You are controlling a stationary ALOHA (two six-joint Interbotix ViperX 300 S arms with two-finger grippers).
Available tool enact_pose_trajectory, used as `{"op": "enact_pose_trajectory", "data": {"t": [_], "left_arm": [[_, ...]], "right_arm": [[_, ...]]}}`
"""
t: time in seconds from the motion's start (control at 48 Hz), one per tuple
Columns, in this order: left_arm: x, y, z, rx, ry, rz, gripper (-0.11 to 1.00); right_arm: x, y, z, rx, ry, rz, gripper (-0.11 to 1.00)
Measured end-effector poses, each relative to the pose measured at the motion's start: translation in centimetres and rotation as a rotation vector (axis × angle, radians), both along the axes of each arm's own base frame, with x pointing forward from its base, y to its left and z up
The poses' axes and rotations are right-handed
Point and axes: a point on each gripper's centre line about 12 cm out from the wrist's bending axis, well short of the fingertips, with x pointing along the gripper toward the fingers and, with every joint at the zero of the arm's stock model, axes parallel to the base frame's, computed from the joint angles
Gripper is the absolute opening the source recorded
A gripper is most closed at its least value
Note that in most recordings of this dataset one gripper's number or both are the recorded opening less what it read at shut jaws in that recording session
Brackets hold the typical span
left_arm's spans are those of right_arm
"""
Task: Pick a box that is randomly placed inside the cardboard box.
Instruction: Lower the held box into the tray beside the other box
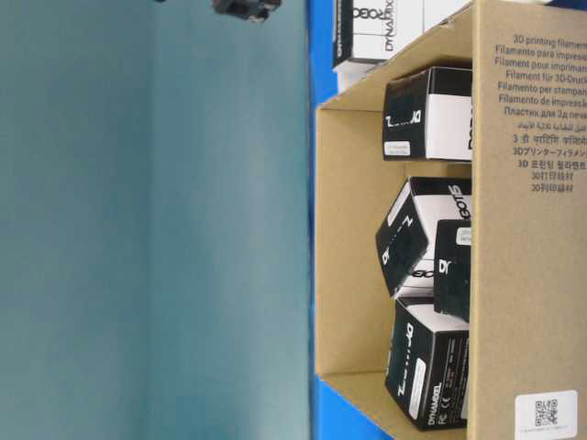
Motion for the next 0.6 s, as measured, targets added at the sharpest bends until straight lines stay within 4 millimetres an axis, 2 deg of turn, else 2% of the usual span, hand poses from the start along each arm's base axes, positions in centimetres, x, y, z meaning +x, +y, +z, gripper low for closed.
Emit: {"op": "enact_pose_trajectory", "data": {"t": [0.083, 0.479, 0.604], "left_arm": [[0.0, 0.0, 0.06, -0.002, -0.001, 0.0, -0.07], [0.03, 0.12, 0.0, 0.0, 0.003, 0.006, -0.07], [0.05, 0.23, -0.11, 0.002, 0.008, 0.012, -0.07]], "right_arm": [[-0.04, 0.0, 0.04, -0.001, 0.002, 0.001, 0.99], [-0.26, 0.04, 0.1, 0.004, 0.025, 0.002, 0.97], [-0.1, -0.02, 0.84, -0.006, -0.001, 0.002, 0.97]]}}
